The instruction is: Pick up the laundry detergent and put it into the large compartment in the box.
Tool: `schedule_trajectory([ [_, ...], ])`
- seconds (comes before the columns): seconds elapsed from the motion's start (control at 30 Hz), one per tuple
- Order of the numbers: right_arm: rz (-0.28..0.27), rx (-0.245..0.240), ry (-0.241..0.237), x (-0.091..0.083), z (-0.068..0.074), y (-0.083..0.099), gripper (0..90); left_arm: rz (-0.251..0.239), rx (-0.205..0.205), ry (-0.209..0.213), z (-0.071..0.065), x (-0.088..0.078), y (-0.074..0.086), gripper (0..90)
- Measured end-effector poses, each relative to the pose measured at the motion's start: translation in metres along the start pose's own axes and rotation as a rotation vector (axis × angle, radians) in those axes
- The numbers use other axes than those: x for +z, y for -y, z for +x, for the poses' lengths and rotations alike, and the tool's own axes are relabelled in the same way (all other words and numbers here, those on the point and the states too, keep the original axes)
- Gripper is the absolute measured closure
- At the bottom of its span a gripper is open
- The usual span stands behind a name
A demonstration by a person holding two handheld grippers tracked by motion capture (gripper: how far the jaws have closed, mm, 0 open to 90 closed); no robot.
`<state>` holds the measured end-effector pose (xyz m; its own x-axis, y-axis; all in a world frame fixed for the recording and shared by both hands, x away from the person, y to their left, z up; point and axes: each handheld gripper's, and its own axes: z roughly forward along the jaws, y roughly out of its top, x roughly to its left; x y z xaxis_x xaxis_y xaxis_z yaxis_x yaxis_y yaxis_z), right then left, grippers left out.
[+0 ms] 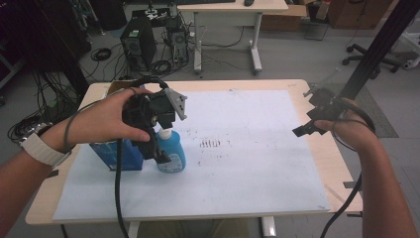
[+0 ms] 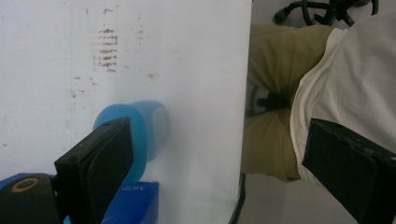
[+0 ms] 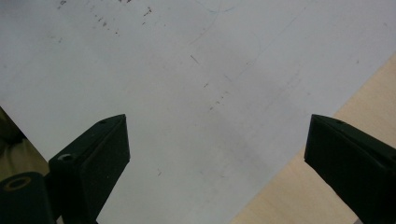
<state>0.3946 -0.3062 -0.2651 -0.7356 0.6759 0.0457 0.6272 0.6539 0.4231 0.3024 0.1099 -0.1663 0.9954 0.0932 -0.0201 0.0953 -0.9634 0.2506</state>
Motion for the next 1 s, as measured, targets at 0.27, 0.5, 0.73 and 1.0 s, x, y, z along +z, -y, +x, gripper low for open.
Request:
schedule_trajectory([
  [0.27, -0.001, 0.000, -0.001, 0.000, 0.000, 0.000, 6.9, -0.001, 0.001, -0.003, 0.000, -0.002, 0.000, 9.0],
  [0.5, 0.001, -0.001, -0.005, 0.001, 0.000, 0.001, 7.2, -0.017, 0.017, -0.031, 0.002, -0.006, 0.000, 9.1],
  [0.73, 0.007, 0.005, -0.009, 0.002, 0.000, 0.003, 7.2, -0.016, 0.051, -0.054, 0.006, -0.008, -0.003, 8.3],
  [1.0, 0.004, 0.004, -0.008, 0.001, 0.001, 0.003, 7.2, -0.017, 0.042, -0.071, 0.017, -0.007, -0.002, 8.2],
])
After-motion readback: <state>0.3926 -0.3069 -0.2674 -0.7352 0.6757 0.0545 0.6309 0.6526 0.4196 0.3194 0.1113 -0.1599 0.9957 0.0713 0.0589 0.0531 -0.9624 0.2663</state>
